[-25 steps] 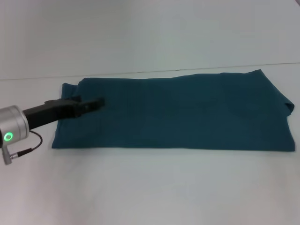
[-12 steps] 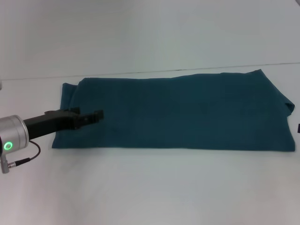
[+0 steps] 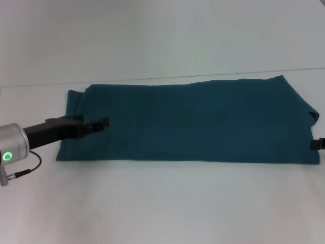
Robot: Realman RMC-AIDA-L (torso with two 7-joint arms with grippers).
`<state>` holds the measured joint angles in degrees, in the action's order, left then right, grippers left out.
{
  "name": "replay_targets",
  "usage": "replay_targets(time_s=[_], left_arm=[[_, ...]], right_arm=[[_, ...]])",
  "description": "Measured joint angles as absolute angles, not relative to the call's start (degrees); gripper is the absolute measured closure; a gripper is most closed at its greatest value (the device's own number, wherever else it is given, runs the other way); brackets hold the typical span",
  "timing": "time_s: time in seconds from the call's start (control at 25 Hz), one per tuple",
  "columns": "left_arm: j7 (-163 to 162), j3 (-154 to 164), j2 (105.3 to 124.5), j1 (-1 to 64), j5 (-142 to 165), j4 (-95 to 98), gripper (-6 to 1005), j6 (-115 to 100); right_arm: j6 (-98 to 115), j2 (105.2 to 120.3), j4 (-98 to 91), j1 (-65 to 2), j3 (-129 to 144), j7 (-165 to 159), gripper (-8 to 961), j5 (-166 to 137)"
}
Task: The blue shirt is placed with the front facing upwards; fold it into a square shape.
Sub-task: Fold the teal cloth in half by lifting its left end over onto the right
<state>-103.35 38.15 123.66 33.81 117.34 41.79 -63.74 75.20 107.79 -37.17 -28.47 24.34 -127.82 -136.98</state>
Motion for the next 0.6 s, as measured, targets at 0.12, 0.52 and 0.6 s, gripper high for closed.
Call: replay_targets(time_s=[0.12, 0.52, 0.6], left_arm=[[-103.4, 38.2, 123.61, 34.0, 117.3, 41.8, 61, -63.3], [-103.3, 38.4, 123.66, 34.1, 117.3, 41.8, 60, -62.3], [-103.3, 38.4, 123.66, 34.0, 117.3, 41.8, 60, -62.2]], right_arm=[[74.4, 107.96, -36.4, -28.8, 24.4, -127.7, 105, -137.0], [70.8, 109.39, -35.0, -30.2, 24.4, -126.6, 130, -137.0], [70.6, 109.59, -35.0, -30.3, 24.4, -126.4, 135, -137.0]])
